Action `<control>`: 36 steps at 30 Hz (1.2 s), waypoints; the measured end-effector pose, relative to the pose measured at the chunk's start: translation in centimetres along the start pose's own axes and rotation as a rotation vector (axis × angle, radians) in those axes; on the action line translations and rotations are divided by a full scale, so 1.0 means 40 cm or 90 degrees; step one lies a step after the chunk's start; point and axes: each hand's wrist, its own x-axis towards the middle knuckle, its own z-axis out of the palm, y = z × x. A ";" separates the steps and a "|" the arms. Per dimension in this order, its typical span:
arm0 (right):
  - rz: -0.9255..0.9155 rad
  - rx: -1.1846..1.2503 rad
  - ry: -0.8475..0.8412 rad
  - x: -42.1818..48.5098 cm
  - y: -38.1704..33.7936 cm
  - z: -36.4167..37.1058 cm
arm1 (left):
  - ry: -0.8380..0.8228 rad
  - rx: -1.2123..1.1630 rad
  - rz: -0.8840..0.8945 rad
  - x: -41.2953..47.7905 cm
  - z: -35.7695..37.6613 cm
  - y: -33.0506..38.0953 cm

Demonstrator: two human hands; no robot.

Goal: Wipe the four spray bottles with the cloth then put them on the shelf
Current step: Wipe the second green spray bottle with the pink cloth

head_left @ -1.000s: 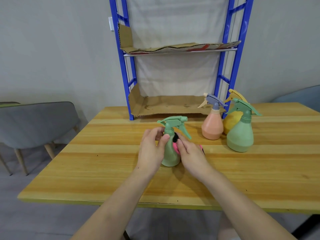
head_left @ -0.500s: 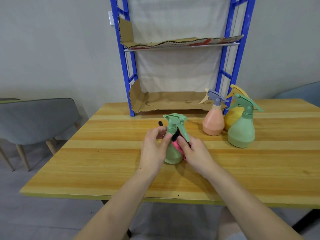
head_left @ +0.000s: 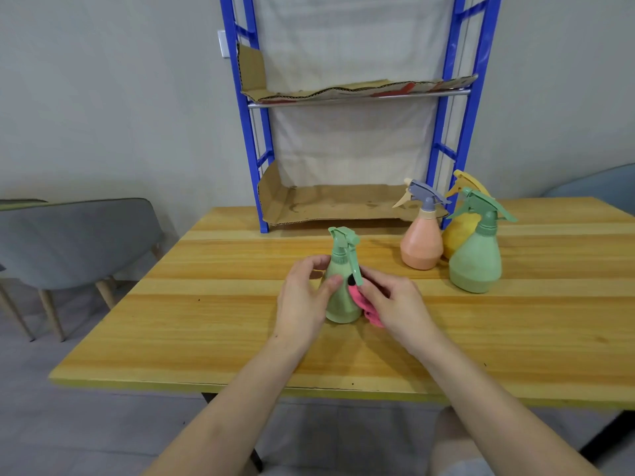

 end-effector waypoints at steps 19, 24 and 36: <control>-0.007 -0.141 -0.050 0.029 0.033 0.000 | -0.034 -0.065 -0.013 0.017 -0.016 -0.027; -0.043 -0.048 -0.003 0.048 -0.045 0.025 | -0.055 -0.067 0.008 0.015 -0.019 -0.020; -0.004 -0.138 -0.068 0.008 0.006 -0.023 | -0.019 -0.081 -0.026 -0.001 -0.016 -0.014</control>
